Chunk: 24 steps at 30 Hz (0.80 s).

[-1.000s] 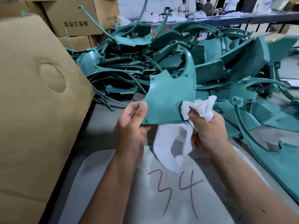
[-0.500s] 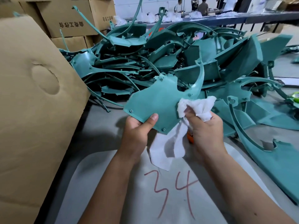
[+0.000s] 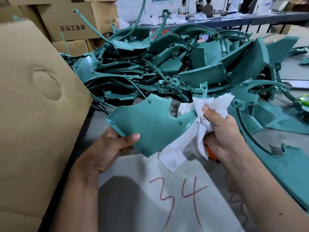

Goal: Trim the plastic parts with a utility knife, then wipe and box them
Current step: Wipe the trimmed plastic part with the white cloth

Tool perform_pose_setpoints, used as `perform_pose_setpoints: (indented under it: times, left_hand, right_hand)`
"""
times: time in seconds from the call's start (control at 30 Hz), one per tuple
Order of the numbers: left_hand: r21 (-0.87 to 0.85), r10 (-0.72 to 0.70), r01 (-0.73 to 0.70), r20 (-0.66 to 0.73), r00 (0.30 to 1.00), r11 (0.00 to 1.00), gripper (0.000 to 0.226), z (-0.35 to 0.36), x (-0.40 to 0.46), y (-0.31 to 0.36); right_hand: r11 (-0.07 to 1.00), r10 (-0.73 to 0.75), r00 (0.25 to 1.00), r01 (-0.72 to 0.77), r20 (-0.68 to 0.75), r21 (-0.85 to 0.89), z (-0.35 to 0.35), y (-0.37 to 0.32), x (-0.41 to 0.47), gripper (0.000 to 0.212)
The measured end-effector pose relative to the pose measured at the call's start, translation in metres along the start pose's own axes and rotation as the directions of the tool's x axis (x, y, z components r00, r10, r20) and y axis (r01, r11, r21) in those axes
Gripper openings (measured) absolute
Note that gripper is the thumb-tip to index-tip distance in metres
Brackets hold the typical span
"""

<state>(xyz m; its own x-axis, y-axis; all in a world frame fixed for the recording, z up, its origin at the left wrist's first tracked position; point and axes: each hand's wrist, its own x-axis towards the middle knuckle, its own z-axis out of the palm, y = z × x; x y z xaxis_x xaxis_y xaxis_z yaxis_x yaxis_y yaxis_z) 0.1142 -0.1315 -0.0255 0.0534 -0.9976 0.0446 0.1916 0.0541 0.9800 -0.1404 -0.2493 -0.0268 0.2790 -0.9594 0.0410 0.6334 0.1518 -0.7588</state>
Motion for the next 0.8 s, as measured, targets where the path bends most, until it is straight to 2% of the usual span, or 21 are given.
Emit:
perform_pose_setpoints:
  times: [0.1,0.2,0.3,0.37,0.43,0.53,0.63,0.8]
  left_hand:
    - [0.008,-0.026,0.026,-0.012,1.0,1.0,0.042,-0.015,-0.01,0.002]
    - [0.035,-0.034,0.034,-0.016,0.999,0.999,0.043,-0.022,-0.015,0.004]
    - [0.004,-0.015,0.015,-0.023,1.0,1.0,0.042,-0.017,-0.011,0.003]
    - [-0.031,-0.001,-0.001,-0.07,0.998,1.0,0.038,-0.011,-0.005,0.001]
    - [-0.082,-0.012,0.001,-0.125,0.992,0.997,0.033,-0.004,0.005,-0.003]
    - [-0.091,-0.064,0.047,-0.204,0.977,0.995,0.033,0.01,0.019,-0.011]
    - [-0.086,-0.087,0.07,-0.219,0.972,0.994,0.02,0.024,0.024,-0.018]
    - [-0.093,-0.065,0.045,-0.221,0.973,0.995,0.025,0.033,0.027,-0.02]
  right_hand:
    - [0.999,0.038,0.998,-0.04,-0.049,-0.033,-0.003,-0.006,0.002,0.027]
    - [0.996,0.093,0.992,-0.092,-0.079,0.023,-0.006,-0.008,0.005,0.041]
    - [0.979,0.136,0.99,-0.128,-0.04,0.158,-0.007,-0.006,0.006,0.026]
    - [0.952,0.152,0.987,-0.161,0.057,0.259,-0.003,-0.001,0.003,0.019]
    - [0.946,0.128,0.978,-0.17,0.164,0.275,0.004,0.005,-0.003,0.018]
    - [0.984,0.035,0.955,-0.084,0.296,0.155,0.015,0.012,-0.013,0.02]
    - [0.997,-0.07,0.919,0.081,0.388,-0.014,0.023,0.017,-0.021,0.015]
    - [0.92,-0.152,0.879,0.293,0.453,-0.261,0.024,0.02,-0.029,0.017]
